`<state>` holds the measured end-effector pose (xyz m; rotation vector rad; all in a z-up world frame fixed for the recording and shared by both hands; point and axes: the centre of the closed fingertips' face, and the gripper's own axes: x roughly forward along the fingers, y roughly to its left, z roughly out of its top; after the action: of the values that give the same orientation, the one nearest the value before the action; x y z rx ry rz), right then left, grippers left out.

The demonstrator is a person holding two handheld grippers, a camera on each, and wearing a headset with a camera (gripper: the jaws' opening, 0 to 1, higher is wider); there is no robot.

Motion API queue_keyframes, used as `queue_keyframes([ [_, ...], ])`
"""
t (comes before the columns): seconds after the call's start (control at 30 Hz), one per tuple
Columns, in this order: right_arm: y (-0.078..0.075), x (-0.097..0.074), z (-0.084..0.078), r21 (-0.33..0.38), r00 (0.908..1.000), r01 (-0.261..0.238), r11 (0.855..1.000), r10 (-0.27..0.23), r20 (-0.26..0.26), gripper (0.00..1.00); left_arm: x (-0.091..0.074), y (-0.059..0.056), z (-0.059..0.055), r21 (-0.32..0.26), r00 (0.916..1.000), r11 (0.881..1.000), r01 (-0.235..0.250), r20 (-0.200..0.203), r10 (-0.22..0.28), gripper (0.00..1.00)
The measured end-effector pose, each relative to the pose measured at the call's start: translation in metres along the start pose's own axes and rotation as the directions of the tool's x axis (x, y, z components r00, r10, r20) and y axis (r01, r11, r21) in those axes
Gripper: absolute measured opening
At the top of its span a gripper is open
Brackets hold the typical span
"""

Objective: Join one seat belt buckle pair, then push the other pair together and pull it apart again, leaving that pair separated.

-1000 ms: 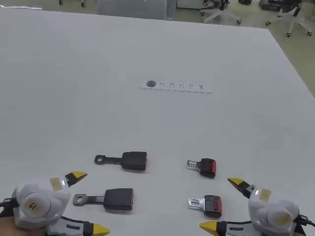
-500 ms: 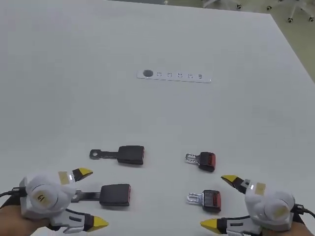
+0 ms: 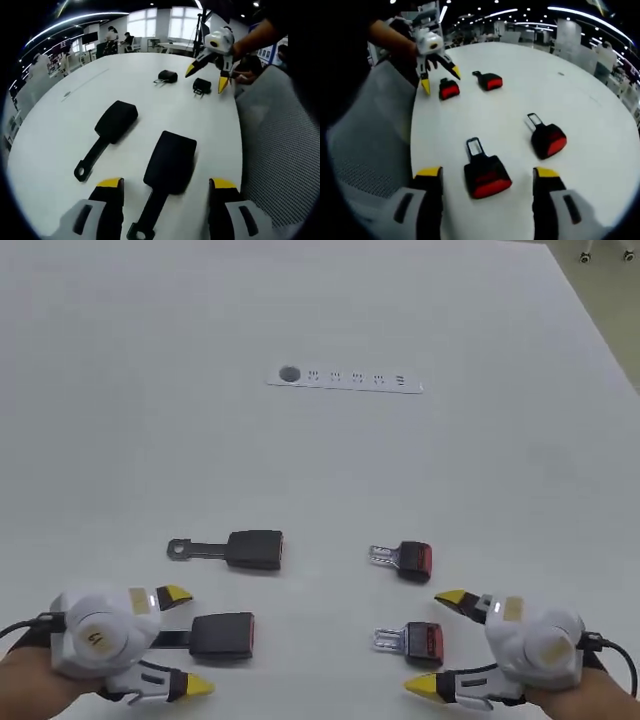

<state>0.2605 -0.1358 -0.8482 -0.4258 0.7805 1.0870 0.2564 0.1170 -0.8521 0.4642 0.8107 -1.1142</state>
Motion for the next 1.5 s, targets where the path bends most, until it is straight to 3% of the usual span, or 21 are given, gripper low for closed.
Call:
queue_keyframes([
  [0.4, 0.002, 0.003, -0.008, -0.05, 0.9972, -0.051, 0.997, 0.048, -0.058, 0.58, 0.006, 0.008, 0.0, 0.077, 0.9997, 0.997, 0.009, -0.022, -0.007, 0.54],
  [0.57, 0.002, 0.003, -0.008, -0.057, 0.9969, -0.058, 0.997, 0.054, -0.057, 0.56, 0.005, 0.006, 0.003, 0.08, 0.9995, 0.996, 0.027, -0.016, -0.026, 0.46],
  [0.7, -0.001, 0.001, -0.008, -0.064, 0.9958, -0.069, 0.996, 0.065, -0.064, 0.5, 0.005, 0.005, 0.002, 0.147, 0.9982, 0.988, 0.052, -0.038, -0.047, 0.41],
  [0.73, -0.001, 0.001, -0.008, -0.065, 0.9956, -0.071, 0.995, 0.067, -0.065, 0.49, 0.005, 0.003, 0.003, 0.138, 0.9977, 0.988, 0.061, -0.039, -0.056, 0.41],
  [0.83, -0.003, 0.001, -0.01, -0.112, 0.9942, -0.077, 0.991, 0.068, -0.084, 0.47, 0.005, 0.002, 0.002, 0.154, 0.9964, 0.985, 0.077, -0.047, -0.07, 0.39],
  [1.0, -0.004, 0.001, -0.006, -0.154, 0.9949, -0.092, 0.984, 0.084, -0.056, 0.38, 0.006, -0.001, 0.003, 0.174, 0.993, 0.979, 0.108, -0.067, -0.097, 0.34],
  [1.2, -0.001, -0.002, -0.008, -0.162, 0.9933, -0.112, 0.98, 0.105, -0.049, 0.37, 0.006, 0.0, 0.001, 0.219, 0.9882, 0.966, 0.14, -0.093, -0.122, 0.33],
  [1.5, 0.0, -0.003, -0.008, -0.151, 0.9933, -0.116, 0.982, 0.114, -0.022, 0.36, 0.006, 0.0, 0.0, 0.216, 0.9874, 0.966, 0.142, -0.1, -0.123, 0.33],
])
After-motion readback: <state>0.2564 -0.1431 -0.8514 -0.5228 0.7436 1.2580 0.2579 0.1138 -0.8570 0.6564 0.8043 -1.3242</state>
